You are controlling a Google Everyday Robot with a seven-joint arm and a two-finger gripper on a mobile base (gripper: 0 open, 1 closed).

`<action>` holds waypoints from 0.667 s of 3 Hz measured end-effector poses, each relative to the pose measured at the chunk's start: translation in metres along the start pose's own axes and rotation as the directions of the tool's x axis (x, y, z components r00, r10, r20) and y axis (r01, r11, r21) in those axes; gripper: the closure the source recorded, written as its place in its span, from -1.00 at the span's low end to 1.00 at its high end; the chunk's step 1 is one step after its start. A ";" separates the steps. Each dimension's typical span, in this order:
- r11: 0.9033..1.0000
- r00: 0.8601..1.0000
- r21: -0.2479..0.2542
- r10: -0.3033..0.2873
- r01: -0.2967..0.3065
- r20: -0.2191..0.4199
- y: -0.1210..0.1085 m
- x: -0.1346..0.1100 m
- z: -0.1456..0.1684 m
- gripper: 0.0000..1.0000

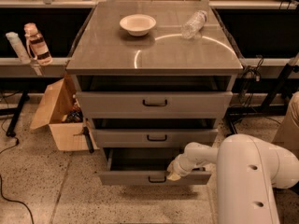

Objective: Open bottom drawer

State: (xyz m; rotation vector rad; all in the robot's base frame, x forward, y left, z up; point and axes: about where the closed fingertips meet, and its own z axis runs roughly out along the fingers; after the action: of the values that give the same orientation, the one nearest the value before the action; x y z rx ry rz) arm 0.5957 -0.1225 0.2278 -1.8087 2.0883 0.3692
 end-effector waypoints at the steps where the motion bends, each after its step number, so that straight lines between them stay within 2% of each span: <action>1: 1.000 1.000 0.000 0.000 0.000 0.000 0.000 0.000 0.000 0.20; 2: 1.000 1.000 0.000 0.000 0.000 0.000 0.000 0.000 0.000 -0.27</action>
Offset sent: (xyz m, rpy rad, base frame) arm 0.0000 0.0000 0.0000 0.0000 0.0000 0.0000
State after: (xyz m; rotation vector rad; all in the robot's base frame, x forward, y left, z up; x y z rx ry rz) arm 0.5956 -0.1225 0.2278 -1.8088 2.0883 0.3693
